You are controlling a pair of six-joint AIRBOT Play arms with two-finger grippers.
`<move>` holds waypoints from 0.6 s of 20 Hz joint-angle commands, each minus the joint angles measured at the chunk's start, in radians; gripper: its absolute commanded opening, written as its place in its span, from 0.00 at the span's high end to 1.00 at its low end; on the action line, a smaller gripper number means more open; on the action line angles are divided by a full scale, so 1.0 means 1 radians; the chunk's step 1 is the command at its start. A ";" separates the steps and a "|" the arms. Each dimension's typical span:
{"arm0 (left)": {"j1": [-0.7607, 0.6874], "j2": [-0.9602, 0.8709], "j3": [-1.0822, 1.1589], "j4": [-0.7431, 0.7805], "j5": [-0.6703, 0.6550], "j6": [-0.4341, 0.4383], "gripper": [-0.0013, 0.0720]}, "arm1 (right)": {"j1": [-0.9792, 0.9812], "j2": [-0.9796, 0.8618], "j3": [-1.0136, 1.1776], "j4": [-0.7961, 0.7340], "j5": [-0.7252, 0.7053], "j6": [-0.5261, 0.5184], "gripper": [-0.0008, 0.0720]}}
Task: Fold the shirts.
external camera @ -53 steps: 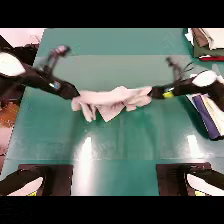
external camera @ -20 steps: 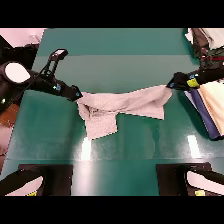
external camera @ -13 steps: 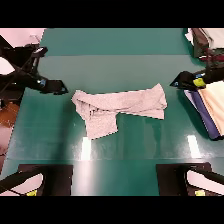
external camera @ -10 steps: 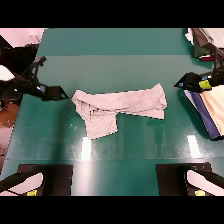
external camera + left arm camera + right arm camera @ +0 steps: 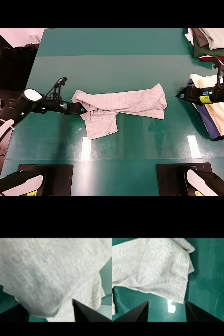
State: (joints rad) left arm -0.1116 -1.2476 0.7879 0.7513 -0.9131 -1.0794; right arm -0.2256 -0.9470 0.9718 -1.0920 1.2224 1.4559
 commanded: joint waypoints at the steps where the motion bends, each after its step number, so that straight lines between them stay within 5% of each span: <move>1: -0.039 -0.013 -0.017 -0.001 0.045 -0.021 0.56 | -0.001 0.029 -0.024 -0.001 0.002 0.002 0.30; 2: -0.039 -0.013 -0.017 0.001 0.034 -0.021 0.86 | -0.001 0.029 -0.024 -0.001 0.012 0.002 0.30; 3: -0.038 -0.013 -0.009 0.013 0.018 -0.020 0.95 | -0.001 0.029 -0.024 -0.001 0.024 0.002 0.30; 9: -0.035 0.035 0.403 0.413 -0.359 -0.099 0.95 | -0.001 0.028 -0.024 -0.042 0.085 0.001 0.30; 12: -0.035 0.068 0.616 0.513 -0.415 -0.098 0.95 | -0.001 -0.013 -0.024 -0.061 0.148 -0.002 0.30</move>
State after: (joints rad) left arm -0.1459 -1.2057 1.2179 1.1133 -1.2224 -1.1641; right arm -0.2260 -0.9363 0.9478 -1.1309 1.3128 1.4563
